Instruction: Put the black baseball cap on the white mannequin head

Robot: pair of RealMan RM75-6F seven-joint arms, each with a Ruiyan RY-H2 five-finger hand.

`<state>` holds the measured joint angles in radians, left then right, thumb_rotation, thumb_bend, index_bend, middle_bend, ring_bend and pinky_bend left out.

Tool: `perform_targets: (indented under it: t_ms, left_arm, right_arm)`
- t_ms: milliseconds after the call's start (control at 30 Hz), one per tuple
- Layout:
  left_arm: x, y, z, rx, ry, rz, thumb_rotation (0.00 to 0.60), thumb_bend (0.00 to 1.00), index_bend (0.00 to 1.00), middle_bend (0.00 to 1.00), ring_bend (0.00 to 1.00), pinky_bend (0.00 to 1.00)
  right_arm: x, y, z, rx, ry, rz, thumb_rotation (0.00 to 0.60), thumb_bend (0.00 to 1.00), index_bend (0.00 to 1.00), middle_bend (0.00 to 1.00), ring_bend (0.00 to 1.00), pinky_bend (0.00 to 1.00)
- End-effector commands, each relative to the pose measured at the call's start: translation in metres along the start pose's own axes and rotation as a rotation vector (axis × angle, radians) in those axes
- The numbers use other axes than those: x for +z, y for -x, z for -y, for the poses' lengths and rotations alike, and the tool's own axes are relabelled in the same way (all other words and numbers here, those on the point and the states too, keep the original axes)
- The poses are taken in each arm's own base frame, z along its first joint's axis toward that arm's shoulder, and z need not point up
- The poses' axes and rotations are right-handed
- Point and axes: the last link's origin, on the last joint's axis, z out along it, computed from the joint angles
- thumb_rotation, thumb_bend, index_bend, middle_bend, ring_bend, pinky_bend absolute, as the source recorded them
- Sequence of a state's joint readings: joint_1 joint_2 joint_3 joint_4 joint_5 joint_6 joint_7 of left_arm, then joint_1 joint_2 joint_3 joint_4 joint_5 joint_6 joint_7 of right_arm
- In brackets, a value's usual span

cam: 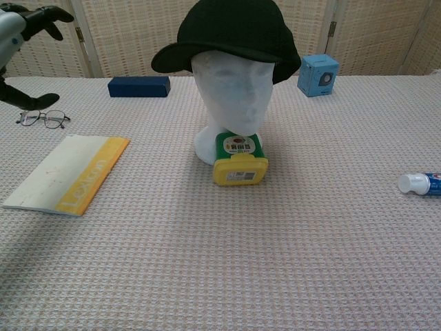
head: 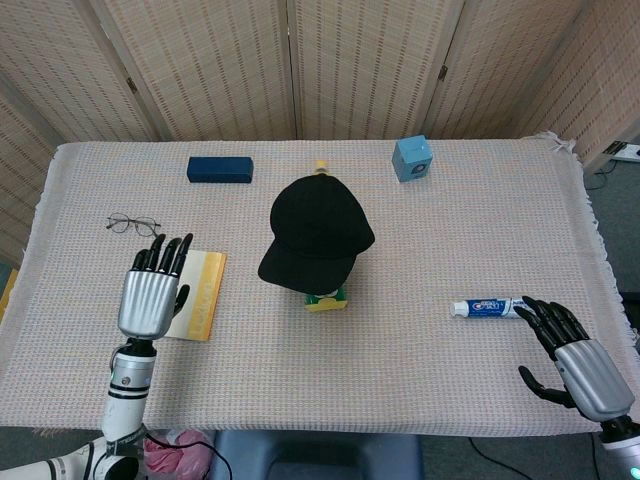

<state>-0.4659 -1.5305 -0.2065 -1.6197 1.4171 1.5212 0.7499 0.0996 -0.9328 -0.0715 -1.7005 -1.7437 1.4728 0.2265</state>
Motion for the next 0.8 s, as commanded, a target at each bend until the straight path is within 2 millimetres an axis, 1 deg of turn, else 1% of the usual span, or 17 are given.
perform_targets:
  t_ms: [33, 100, 167, 233, 300, 367, 433, 500, 633, 700, 800]
  left_arm:
    - [-0.029, -0.017, 0.061, -0.171, -0.05, 0.028, 0.6, 0.28, 0.1, 0.25, 0.18, 0.37]
    - [-0.044, -0.022, 0.083, -0.252, -0.042, 0.1, 0.6, 0.27, 0.08, 0.24, 0.18, 0.37]
    - [-0.057, -0.026, 0.099, -0.298, -0.03, 0.188, 0.6, 0.26, 0.04, 0.2, 0.17, 0.37]
    - [-0.071, -0.03, 0.115, -0.351, -0.017, 0.25, 0.6, 0.26, 0.02, 0.16, 0.15, 0.34]
    - [-0.085, -0.028, 0.128, -0.364, -0.009, 0.276, 0.6, 0.26, 0.01, 0.1, 0.13, 0.29]
    - [-0.1, -0.023, 0.138, -0.345, -0.027, 0.287, 0.6, 0.25, 0.0, 0.06, 0.11, 0.28]
    - [-0.112, -0.02, 0.144, -0.342, -0.049, 0.269, 0.6, 0.25, 0.0, 0.05, 0.09, 0.28]
    - [-0.126, -0.021, 0.15, -0.317, -0.079, 0.216, 0.6, 0.25, 0.0, 0.04, 0.08, 0.28]
    - [-0.153, -0.023, 0.149, -0.31, -0.103, 0.168, 0.6, 0.25, 0.0, 0.02, 0.05, 0.25]
    - [-0.164, -0.024, 0.148, -0.303, -0.112, 0.178, 0.6, 0.25, 0.0, 0.02, 0.05, 0.24]
    - [-0.17, -0.024, 0.15, -0.287, -0.127, 0.196, 0.6, 0.25, 0.0, 0.02, 0.05, 0.24]
  right_arm:
    - [0.007, 0.005, 0.001, -0.012, 0.004, 0.017, 0.6, 0.33, 0.0, 0.0, 0.0, 0.0]
    - [0.011, 0.01, 0.002, -0.015, 0.005, 0.032, 0.6, 0.33, 0.0, 0.0, 0.0, 0.0]
    - [0.015, 0.013, 0.003, -0.023, 0.002, 0.041, 0.6, 0.33, 0.0, 0.0, 0.0, 0.0]
    - [0.018, 0.017, 0.005, -0.029, -0.002, 0.051, 0.6, 0.33, 0.0, 0.0, 0.0, 0.0]
    - [0.021, 0.02, 0.006, -0.033, -0.003, 0.056, 0.6, 0.33, 0.0, 0.0, 0.0, 0.0]
    - [0.024, 0.024, 0.007, -0.041, -0.004, 0.058, 0.6, 0.33, 0.0, 0.0, 0.0, 0.0]
    - [0.026, 0.026, 0.008, -0.045, -0.007, 0.062, 0.6, 0.34, 0.0, 0.0, 0.0, 0.0]
    - [0.029, 0.029, 0.008, -0.051, -0.006, 0.065, 0.6, 0.34, 0.0, 0.0, 0.0, 0.0]
    - [0.031, 0.032, 0.01, -0.057, -0.002, 0.076, 0.6, 0.34, 0.0, 0.0, 0.0, 0.0]
    - [0.032, 0.033, 0.011, -0.06, -0.004, 0.082, 0.6, 0.34, 0.0, 0.0, 0.0, 0.0]
    - [0.034, 0.036, 0.012, -0.065, -0.001, 0.095, 0.6, 0.34, 0.0, 0.0, 0.0, 0.0]
